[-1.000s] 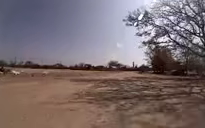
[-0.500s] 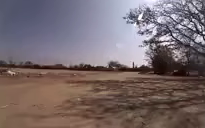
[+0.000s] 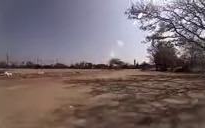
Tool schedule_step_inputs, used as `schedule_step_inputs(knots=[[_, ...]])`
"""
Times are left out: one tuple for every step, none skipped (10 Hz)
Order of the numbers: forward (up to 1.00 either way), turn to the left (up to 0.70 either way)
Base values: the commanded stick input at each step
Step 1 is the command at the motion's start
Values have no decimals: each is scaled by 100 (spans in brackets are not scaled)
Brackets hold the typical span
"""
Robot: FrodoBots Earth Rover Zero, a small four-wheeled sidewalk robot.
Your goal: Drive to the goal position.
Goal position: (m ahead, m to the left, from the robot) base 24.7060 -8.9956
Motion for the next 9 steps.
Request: schedule_step_inputs(knots=[[100,0],[100,0],[100,0],[100,0],[100,0],[100,0],[100,0],[100,0],[100,0]])
